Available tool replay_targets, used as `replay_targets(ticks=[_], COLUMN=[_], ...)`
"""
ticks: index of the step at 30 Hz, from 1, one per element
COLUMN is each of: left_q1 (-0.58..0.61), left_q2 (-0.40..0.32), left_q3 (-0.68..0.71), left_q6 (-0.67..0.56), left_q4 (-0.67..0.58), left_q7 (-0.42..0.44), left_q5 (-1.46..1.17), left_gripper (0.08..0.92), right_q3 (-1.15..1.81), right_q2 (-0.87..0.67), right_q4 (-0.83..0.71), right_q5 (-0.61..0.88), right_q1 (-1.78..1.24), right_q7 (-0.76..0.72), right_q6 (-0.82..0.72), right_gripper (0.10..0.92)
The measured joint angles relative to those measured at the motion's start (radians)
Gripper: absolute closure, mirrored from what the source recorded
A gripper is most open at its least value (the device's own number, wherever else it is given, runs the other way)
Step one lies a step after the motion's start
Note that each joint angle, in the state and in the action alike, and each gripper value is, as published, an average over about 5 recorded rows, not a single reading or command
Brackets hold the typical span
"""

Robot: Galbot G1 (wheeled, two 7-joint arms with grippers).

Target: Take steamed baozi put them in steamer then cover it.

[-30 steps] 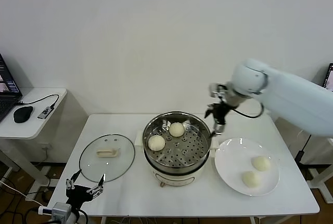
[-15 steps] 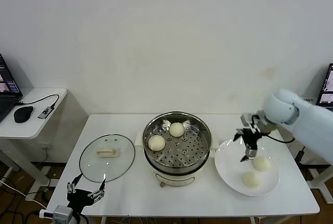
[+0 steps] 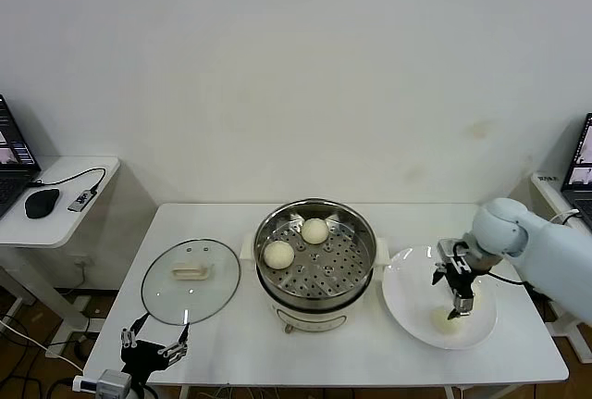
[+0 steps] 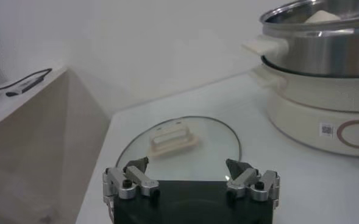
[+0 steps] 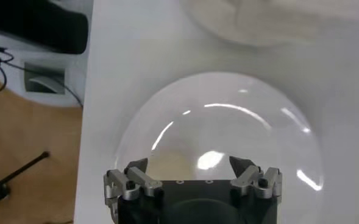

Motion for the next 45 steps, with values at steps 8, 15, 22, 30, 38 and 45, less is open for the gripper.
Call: replay_targets(ticks=[8, 15, 22, 30, 38, 45], left_q1=[0.0, -0.004, -0.002, -0.003, -0.004, -0.005], left_q2=[-0.001, -0.002, -0.003, -0.006, -0.007, -0.007], left_q3=[0.0, 0.001, 0.001, 0.007, 0.01, 0.013], left_q6=[0.0, -0.001, -0.001, -0.001, -0.001, -0.002], left_q4=[0.003, 0.01, 0.01, 0.011, 0.014, 0.02], left_q7=[0.002, 0.003, 0.008, 0.011, 0.011, 0.011], left_q5=[0.001, 0.005, 0.009, 0.012, 0.013, 0.015], left_gripper=[0.177, 0.177, 0.177, 0.177, 0.177, 0.177], right_q3=[0.027, 0.044, 0.056, 0.07, 0.079, 0.084], right_q2=[0.008, 0.011, 0.006, 0.003, 0.01, 0.009], right_q4=[-0.012, -0.019, -0.019, -0.022, -0.027, -0.029], right_q5=[-0.036, -0.064, -0.082, -0.097, -0.104, -0.104], right_q1=[-0.052, -0.086, -0.112, -0.136, -0.157, -0.169], right_q7=[0.028, 0.054, 0.064, 0.07, 0.077, 0.084], right_q6=[-0.006, -0.02, -0.024, -0.027, -0.03, -0.034], right_gripper=[0.203, 0.203, 0.203, 0.203, 0.203, 0.307])
